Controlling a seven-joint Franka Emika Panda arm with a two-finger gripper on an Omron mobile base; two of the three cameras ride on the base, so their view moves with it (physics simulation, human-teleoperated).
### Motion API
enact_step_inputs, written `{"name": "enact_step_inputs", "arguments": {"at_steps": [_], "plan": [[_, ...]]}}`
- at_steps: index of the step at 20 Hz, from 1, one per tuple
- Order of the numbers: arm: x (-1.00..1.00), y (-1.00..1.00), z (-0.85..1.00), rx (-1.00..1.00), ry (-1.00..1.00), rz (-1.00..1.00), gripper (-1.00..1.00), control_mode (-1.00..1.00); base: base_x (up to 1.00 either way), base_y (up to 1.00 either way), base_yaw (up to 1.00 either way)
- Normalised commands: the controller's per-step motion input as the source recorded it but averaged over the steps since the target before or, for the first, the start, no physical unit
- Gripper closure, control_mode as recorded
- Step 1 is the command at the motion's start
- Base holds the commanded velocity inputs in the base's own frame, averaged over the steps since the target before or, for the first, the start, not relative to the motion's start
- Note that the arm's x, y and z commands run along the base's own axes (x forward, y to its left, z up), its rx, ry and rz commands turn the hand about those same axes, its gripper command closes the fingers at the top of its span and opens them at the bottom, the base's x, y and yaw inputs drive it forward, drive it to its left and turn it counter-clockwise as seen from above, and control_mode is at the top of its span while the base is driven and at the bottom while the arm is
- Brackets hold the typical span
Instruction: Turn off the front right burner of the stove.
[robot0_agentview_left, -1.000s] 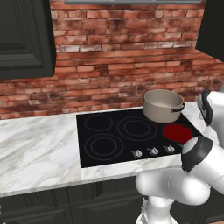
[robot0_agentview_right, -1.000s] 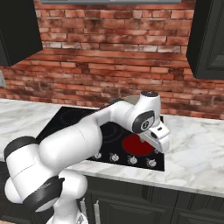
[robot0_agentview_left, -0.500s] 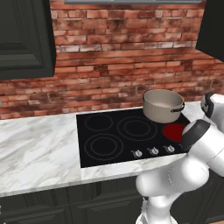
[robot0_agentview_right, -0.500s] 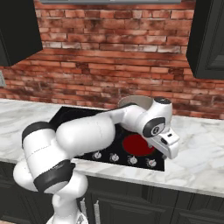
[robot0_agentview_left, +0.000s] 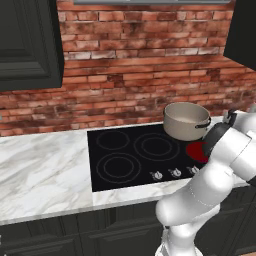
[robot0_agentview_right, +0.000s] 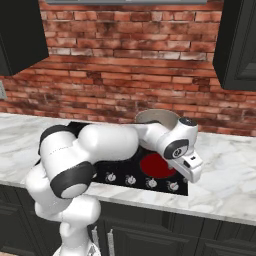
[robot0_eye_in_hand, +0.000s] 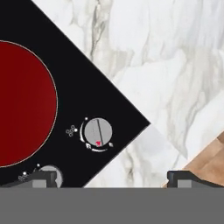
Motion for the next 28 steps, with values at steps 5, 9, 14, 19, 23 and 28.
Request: {"name": "enact_step_inputs", "arguments": {"at_steps": [5,9,14,19,23,28], "plan": [[0.40,0.00,-0.39,0.00,0.08,0.00,-1.00,-1.00,0.00,0.00,0.00],[0.06,-0.01,-0.52,0.00,0.02,0.00,-1.00,-1.00,0.00,0.00,0.00],[0.03,-0.01,-0.42,0.00,0.01,0.00,-1.00,-1.00,0.00,0.00,0.00],[0.00,0.00,-0.23,0.00,0.00,0.00,-1.00,-1.00,0.00,0.00,0.00],[0.00,0.00,-0.11,0.00,0.00,0.00,-1.00,-1.00,0.00,0.00,0.00],[0.00,0.10,-0.11,0.00,0.00,0.00,-1.00,-1.00,0.00,0.00,0.00]]}}
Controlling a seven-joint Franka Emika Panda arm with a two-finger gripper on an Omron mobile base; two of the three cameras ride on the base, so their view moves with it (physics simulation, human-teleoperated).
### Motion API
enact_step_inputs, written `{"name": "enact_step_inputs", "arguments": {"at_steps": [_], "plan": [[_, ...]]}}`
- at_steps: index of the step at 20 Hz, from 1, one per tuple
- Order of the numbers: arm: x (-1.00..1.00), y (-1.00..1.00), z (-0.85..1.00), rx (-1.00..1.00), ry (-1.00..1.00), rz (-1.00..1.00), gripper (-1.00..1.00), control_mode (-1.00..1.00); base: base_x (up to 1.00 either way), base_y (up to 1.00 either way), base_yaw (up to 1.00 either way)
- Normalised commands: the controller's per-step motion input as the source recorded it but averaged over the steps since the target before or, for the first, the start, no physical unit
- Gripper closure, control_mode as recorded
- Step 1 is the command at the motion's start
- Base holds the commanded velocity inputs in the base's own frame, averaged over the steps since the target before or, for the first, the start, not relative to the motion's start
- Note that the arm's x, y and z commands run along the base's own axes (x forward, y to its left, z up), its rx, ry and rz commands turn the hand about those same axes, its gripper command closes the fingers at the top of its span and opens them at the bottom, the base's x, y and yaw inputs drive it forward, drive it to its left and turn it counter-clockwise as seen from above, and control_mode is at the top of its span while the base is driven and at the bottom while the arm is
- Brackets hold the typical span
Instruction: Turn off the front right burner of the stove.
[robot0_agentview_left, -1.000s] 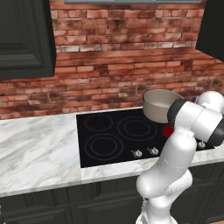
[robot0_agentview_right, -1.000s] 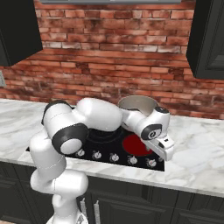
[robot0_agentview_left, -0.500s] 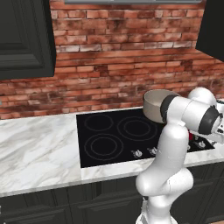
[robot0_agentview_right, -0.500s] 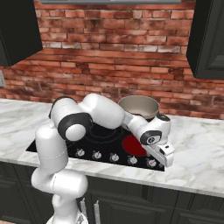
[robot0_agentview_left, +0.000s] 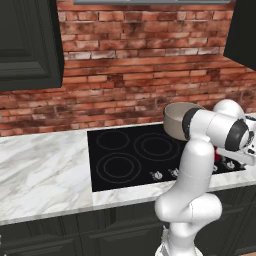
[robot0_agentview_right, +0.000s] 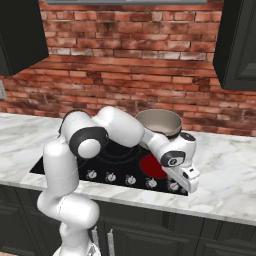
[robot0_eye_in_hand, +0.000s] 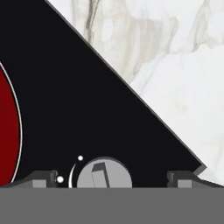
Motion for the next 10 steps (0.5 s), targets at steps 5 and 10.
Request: {"name": "enact_step_inputs", "arguments": {"at_steps": [5,10], "plan": [[0.09,0.18,-0.12,0.00,0.00,0.00,-1.00,-1.00,0.00,0.00,0.00],[0.04,0.01,-0.16,0.00,0.00,0.00,-1.00,-1.00,0.00,0.00,0.00]]}}
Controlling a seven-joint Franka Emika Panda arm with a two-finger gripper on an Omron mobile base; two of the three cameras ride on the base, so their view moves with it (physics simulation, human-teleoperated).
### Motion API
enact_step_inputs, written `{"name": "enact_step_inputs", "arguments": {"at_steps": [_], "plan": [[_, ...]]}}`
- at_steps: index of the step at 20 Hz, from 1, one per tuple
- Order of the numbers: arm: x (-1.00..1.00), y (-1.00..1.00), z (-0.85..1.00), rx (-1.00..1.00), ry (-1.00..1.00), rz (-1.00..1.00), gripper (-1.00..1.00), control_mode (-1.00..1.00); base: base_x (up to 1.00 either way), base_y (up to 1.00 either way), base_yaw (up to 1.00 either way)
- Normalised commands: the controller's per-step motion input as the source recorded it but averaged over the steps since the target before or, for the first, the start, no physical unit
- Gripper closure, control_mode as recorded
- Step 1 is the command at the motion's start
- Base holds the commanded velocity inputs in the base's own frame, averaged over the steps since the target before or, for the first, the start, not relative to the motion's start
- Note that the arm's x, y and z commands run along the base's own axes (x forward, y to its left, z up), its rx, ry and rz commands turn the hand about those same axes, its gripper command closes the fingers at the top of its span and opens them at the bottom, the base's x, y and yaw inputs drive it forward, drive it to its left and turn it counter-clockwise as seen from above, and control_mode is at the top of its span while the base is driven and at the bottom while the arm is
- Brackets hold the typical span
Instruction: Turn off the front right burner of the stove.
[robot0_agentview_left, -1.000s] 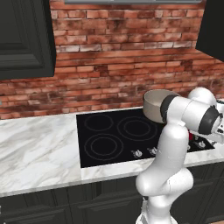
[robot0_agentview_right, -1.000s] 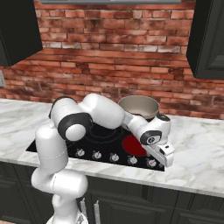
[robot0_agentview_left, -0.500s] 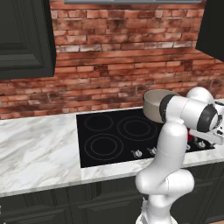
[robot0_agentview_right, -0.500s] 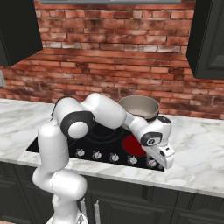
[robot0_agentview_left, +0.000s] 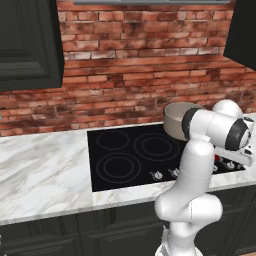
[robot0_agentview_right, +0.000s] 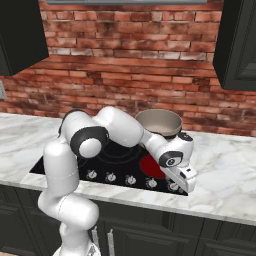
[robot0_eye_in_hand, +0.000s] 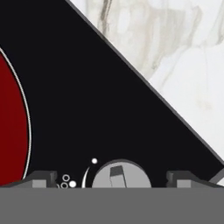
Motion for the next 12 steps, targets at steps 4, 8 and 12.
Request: {"name": "enact_step_inputs", "arguments": {"at_steps": [4,8,12], "plan": [[0.00,0.00,-0.09,0.00,0.00,0.00,-1.00,-1.00,0.00,0.00,0.00],[0.00,0.00,-0.01,0.00,0.00,0.00,-1.00,-1.00,0.00,0.00,0.00],[0.00,0.00,0.00,0.00,0.00,0.00,1.00,-1.00,0.00,0.00,0.00]]}}
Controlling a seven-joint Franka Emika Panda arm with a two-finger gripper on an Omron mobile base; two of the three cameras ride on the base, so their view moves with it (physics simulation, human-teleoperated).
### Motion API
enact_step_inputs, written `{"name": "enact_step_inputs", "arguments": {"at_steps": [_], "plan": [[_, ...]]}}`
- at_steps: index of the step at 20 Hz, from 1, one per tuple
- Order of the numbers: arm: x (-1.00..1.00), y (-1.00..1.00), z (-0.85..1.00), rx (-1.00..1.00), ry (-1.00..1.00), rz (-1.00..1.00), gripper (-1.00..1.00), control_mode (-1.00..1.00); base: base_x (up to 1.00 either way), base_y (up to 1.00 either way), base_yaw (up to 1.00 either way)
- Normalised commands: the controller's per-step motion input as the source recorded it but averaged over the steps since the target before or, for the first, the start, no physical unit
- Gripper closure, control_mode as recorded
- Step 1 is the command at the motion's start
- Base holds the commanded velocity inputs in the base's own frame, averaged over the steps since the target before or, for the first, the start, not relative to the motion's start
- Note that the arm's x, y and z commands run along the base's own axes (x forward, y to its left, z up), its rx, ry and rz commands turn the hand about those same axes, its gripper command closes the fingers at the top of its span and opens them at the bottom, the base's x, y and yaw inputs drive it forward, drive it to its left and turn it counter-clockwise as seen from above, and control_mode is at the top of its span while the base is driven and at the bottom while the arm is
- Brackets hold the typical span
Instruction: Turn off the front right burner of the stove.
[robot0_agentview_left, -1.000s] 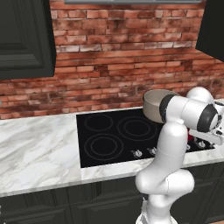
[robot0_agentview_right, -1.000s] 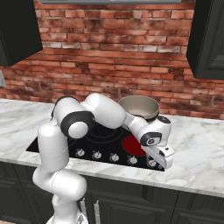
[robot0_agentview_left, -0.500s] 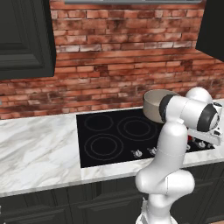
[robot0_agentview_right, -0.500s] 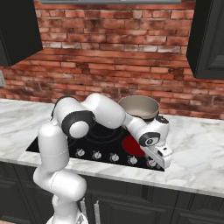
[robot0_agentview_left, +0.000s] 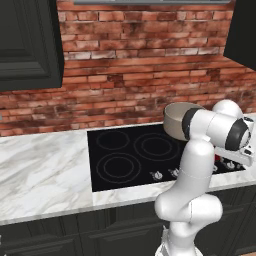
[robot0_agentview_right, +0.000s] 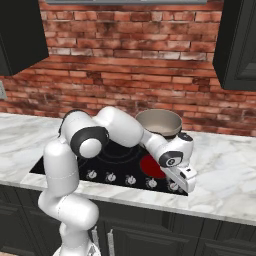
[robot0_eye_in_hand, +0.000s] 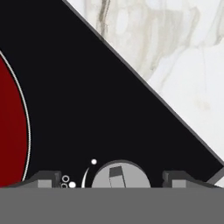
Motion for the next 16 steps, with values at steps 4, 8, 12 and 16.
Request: {"name": "enact_step_inputs", "arguments": {"at_steps": [4,8,12,16], "plan": [[0.00,0.00,0.00,0.00,0.00,0.00,1.00,-1.00,0.00,0.00,0.00],[0.00,0.00,0.00,0.00,0.00,-0.02,1.00,-1.00,0.00,0.00,0.00],[0.00,0.00,0.00,0.00,0.00,-0.05,1.00,-1.00,0.00,0.00,0.00],[-0.03,0.03,0.00,0.00,0.02,-0.13,1.00,-1.00,0.00,0.00,0.00]]}}
